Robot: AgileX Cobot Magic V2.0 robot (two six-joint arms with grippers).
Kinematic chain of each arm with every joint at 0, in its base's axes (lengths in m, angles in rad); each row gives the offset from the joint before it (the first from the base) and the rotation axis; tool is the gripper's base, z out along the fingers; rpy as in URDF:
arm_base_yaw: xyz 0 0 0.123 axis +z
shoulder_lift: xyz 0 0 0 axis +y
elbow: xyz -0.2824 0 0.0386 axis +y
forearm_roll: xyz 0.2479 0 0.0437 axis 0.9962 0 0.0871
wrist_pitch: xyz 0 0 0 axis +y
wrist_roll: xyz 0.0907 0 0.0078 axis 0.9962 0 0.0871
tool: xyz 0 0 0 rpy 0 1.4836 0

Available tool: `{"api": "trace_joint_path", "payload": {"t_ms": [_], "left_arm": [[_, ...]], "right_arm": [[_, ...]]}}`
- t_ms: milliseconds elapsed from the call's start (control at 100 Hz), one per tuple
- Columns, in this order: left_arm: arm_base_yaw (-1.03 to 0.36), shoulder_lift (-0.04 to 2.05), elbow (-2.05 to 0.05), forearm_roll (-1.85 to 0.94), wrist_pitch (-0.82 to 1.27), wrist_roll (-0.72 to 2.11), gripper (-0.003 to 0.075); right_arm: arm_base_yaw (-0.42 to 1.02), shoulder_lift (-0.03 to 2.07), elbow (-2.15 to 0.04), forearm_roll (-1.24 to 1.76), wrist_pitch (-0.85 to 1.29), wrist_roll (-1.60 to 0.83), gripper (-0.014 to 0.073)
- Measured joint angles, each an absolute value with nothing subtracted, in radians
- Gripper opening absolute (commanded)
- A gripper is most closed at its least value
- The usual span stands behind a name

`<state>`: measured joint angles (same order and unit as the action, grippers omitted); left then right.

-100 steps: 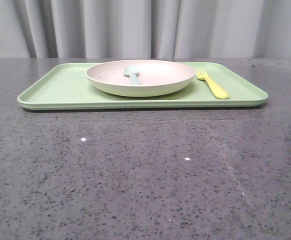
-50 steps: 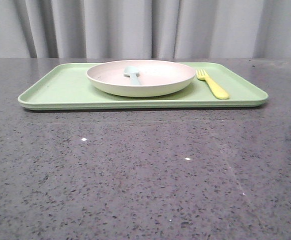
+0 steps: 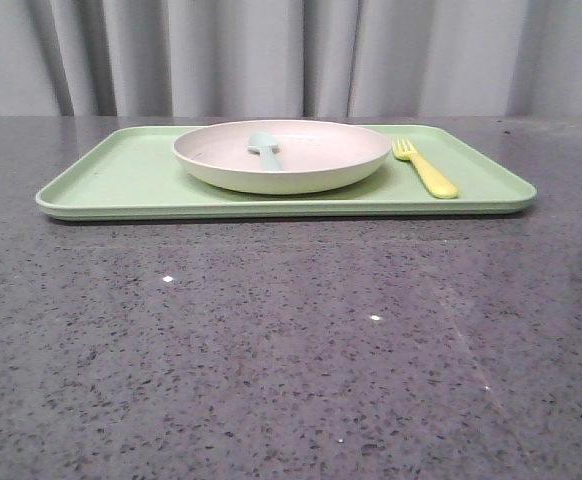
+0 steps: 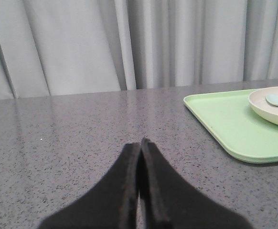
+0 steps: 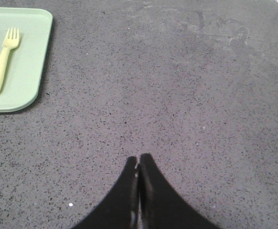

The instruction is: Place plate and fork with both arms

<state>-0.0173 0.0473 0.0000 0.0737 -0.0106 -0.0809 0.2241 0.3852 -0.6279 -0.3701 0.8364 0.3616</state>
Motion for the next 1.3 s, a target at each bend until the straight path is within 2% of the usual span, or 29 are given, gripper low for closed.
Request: {"api": "trace_joint_path", "payload": {"t_ms": [1300], "left_arm": [[-0.017,0.047,0.0,0.092,-0.017,-0.08,-0.002]], "right_arm": [[0.224,0.385,-0.625,-0.37,0.836,0.362,-0.012]]}}
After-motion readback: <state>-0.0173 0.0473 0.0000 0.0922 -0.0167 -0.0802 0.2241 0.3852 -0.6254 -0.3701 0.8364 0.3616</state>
